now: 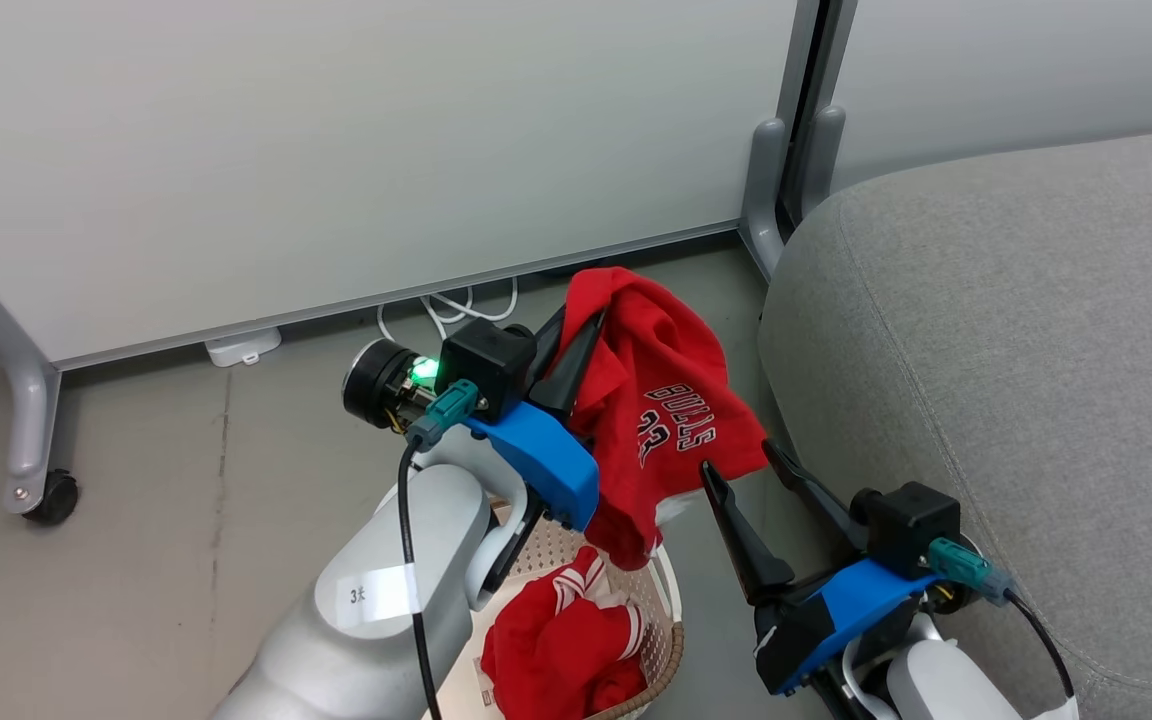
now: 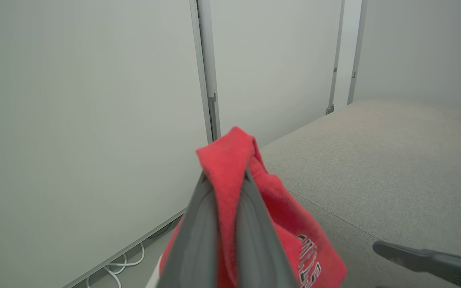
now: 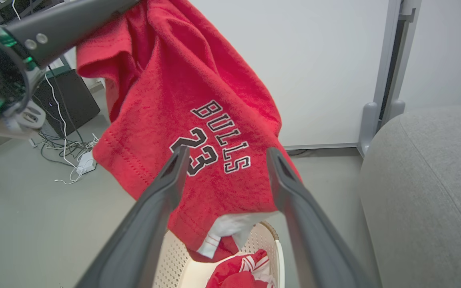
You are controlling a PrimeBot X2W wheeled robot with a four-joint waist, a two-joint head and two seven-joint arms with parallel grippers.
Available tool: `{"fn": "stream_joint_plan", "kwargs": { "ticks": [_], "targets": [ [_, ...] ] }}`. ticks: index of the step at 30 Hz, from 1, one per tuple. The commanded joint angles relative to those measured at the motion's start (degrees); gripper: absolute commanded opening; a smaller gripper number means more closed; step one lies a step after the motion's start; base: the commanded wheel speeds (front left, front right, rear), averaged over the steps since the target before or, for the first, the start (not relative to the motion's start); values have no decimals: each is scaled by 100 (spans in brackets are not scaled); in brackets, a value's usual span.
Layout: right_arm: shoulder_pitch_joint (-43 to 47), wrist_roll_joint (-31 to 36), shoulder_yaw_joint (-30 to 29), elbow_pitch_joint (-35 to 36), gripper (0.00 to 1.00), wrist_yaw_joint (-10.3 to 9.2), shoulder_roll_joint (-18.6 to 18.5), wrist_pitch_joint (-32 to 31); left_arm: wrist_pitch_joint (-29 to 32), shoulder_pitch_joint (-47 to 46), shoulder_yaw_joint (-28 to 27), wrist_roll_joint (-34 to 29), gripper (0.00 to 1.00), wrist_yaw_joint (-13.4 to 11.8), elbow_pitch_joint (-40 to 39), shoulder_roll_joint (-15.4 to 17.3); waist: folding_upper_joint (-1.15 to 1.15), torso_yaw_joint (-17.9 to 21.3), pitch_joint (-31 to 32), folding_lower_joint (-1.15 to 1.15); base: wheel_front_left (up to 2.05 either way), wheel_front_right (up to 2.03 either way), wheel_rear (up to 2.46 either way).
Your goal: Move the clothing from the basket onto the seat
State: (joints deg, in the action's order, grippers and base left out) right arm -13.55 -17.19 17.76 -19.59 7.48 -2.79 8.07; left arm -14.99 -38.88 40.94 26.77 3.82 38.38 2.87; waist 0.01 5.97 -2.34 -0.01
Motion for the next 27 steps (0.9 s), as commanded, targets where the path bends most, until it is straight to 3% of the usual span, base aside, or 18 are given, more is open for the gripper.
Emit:
{"fn": "stream_joint_plan", "kwargs": {
  "ticks": [1, 15, 27],
  "targets": [
    [-45, 46, 0, 23, 100, 3, -18, -13, -29, -68, 16, 40, 0, -42, 19, 4, -1, 4, -14, 1, 0, 0, 0],
    [-1091, 204, 342, -401, 100, 3, -18, -370, -29, -203, 244, 182, 0, -35, 33, 3, -1, -74, -166, 1, 0, 0, 0],
    [-2279, -443, 1134, -2003, 100, 2, -17, -441, -29, -361, 524, 346, 0, 19, -68, 3, -1, -246, -353, 1, 0, 0, 0]
  ]
}}
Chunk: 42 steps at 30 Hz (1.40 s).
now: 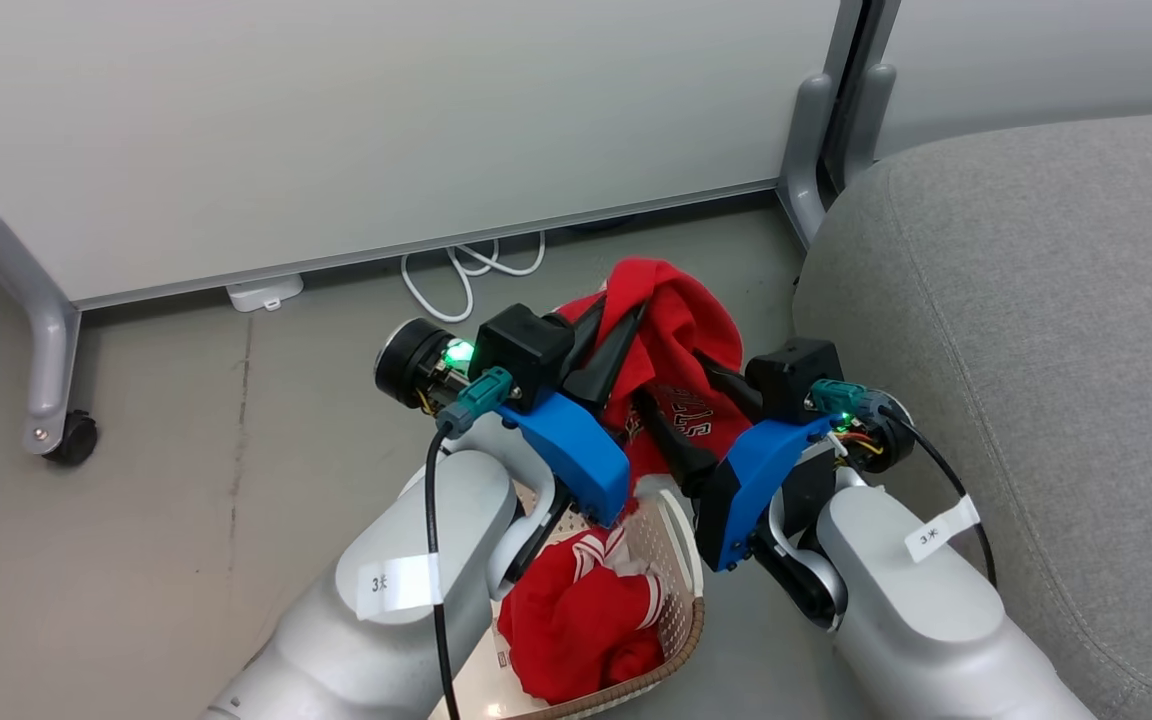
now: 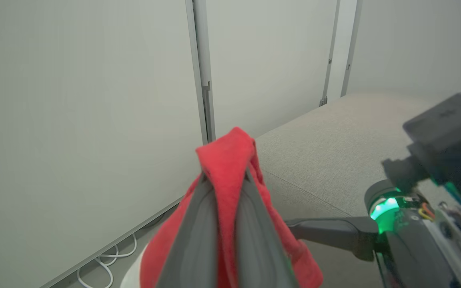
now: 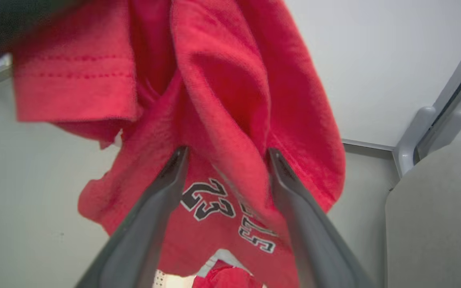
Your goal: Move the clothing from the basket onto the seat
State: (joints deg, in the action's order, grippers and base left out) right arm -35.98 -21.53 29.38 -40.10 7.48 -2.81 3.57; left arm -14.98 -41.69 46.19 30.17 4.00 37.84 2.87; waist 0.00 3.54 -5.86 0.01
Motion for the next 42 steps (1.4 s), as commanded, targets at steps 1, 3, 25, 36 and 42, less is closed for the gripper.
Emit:
{"fn": "stream_joint_plan", "kwargs": {
  "ticks": [1, 3, 25, 36, 42],
  "targets": [
    [-92, -86, 58, -64, 100, 3, -15, 38, -30, -87, 11, 8, 0, 4, -23, 3, 0, -15, -6, -1, 0, 0, 0],
    [-188, -248, 238, -229, 100, 2, -14, 101, -30, -96, 39, 35, 0, 9, -32, 2, 0, -29, -7, -1, 0, 0, 0],
    [-593, -1408, 1018, -1065, 0, 2, -14, 834, -30, 24, 8, 31, 14, 6, 103, 3, 0, 19, 165, -1, 0, 0, 0],
    [-714, -1611, 1172, -1166, 0, 2, -14, 1029, -30, 705, -651, 48, 100, -21, -359, 150, 0, 40, 112, -1, 0, 0, 0],
    [-734, -1604, 1101, -1193, 0, 3, -14, 1110, -30, 1651, -1440, -248, 100, 13, -1048, 417, 0, 12, 75, -1, 0, 0, 0]
  ]
}}
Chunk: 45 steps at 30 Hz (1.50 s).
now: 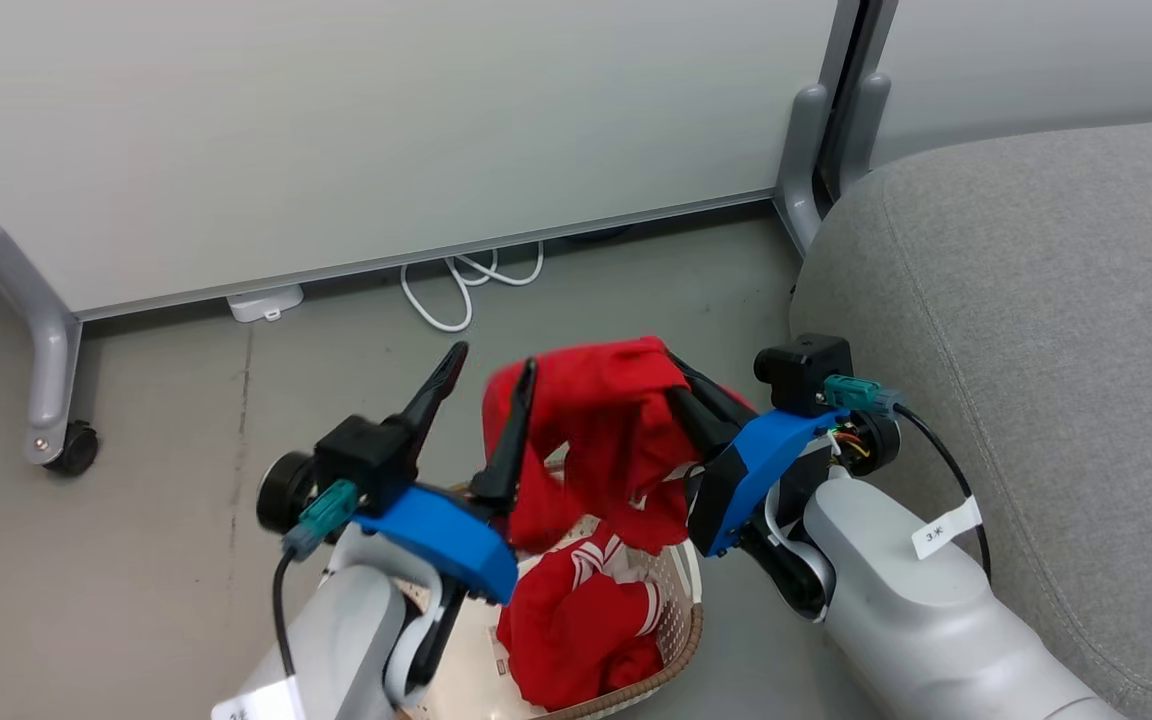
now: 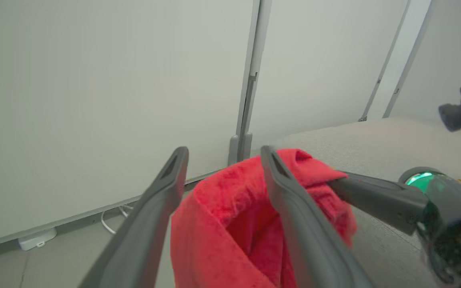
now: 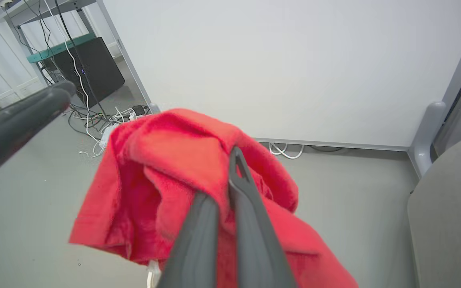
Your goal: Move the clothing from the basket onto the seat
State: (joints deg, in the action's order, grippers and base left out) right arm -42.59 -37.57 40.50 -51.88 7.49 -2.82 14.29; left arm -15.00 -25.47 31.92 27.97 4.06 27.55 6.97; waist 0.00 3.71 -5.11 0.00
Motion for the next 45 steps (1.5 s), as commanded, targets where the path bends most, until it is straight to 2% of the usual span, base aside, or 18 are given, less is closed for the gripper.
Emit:
{"fn": "stream_joint_plan", "kwargs": {
  "ticks": [1, 6, 13, 26, 33, 38, 40, 45],
  "targets": [
    [-70, 12, -27, -20, 0, 1, -13, 52, -27, 196, -149, -95, 100, 26, -138, 48, 0, -12, -3, 0, 0, 0, 0],
    [-3, 78, -138, -7, 0, 1, -13, 78, -27, 1097, -905, -480, 100, 141, -669, 162, 0, -43, 1, 0, 0, 0, 0],
    [110, 139, -283, 52, 0, 1, -13, 94, -27, 1764, -1602, -828, 100, 253, -948, 81, 0, -62, 26, 0, 0, 0, 0],
    [231, 225, -456, 166, 0, 1, -13, 99, -27, 1971, -1999, -1138, 100, 350, -1013, -175, 0, 87, 29, 0, 0, 0, 0],
    [241, 244, -519, 260, 0, 1, -13, 99, -27, 1882, -1860, -1144, 100, 346, -1037, -126, 0, 463, -43, 0, 0, 0, 0],
    [275, 252, -571, 371, 0, 1, -14, 99, -24, 1786, -1757, -1101, 100, 347, -1086, -82, 0, 1117, -139, 0, 0, 0, 0],
    [271, 269, -624, 372, 0, 1, -15, 99, -23, 1768, -1720, -1104, 100, 347, -1089, -72, 0, 1217, -154, 0, 0, 0, 0],
    [294, 393, -765, 405, 0, 1, -13, 99, -23, 1713, -1669, -1098, 100, 347, -1126, -3, 0, 1744, -240, 0, 0, 0, 0]
  ]
}}
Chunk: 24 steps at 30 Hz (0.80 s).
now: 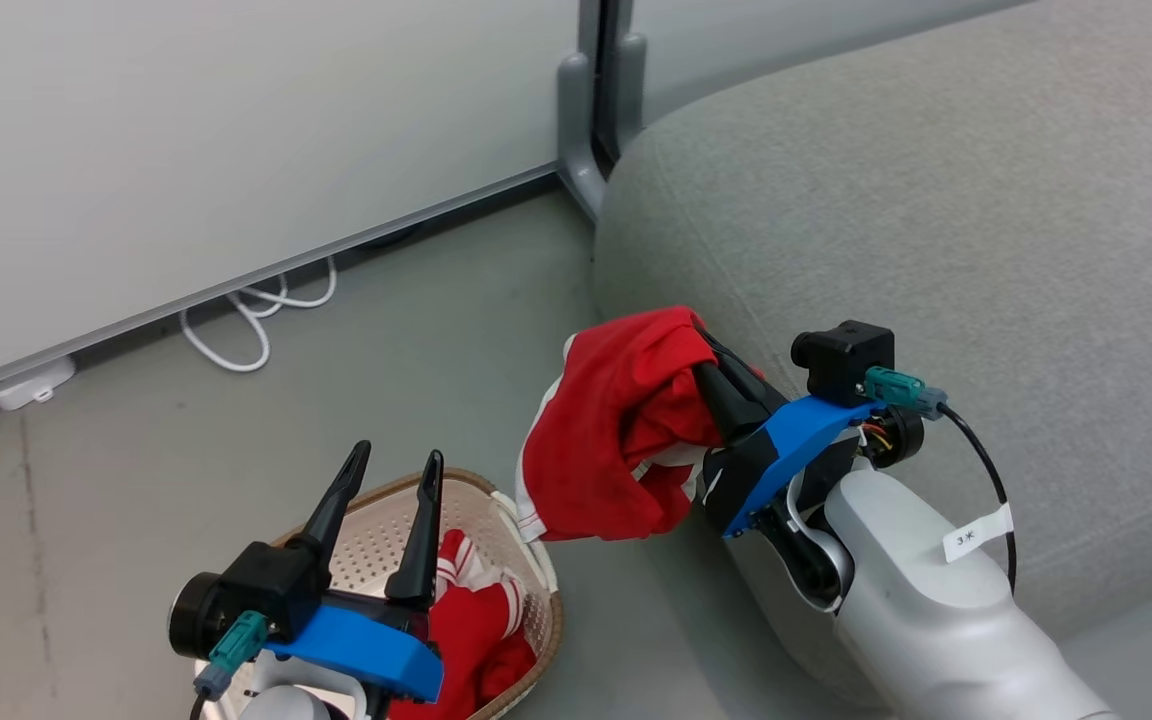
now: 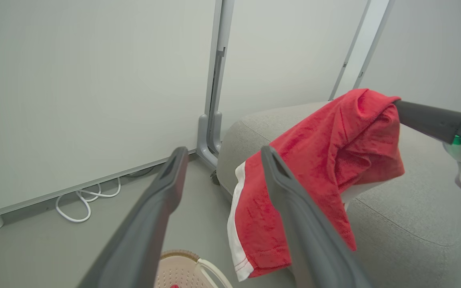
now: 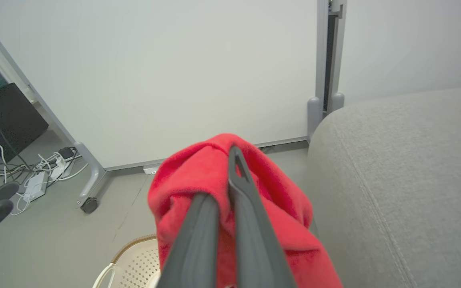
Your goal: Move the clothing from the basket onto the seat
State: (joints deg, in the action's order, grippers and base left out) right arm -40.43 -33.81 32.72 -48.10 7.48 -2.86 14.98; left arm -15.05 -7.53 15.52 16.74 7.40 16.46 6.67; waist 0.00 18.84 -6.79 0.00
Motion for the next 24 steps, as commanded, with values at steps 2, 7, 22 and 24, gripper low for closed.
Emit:
{"fn": "stream_joint_plan", "kwargs": {
  "ticks": [2, 7, 22, 24],
  "targets": [
    [93, 59, -66, 52, 0, 3, -9, 29, -19, -93, -7, 35, 100, 13, -36, 51, 0, 417, -98, 0, 0, 0, 0],
    [172, 123, -261, 153, 0, 2, -5, 30, -19, -113, 38, 32, 100, 13, -58, 119, 0, 793, -136, 0, 0, 0, 0],
    [-285, 185, -968, 143, 0, 3, -191, -60, -19, -229, 204, -37, 100, 14, -259, 300, 0, 1026, -532, 0, 0, 0, 0],
    [-555, 148, -1128, 69, 0, 3, -273, -130, -19, -305, 251, -66, 100, 14, -323, 376, 0, 966, -689, 0, 0, 0, 0]
  ]
}}
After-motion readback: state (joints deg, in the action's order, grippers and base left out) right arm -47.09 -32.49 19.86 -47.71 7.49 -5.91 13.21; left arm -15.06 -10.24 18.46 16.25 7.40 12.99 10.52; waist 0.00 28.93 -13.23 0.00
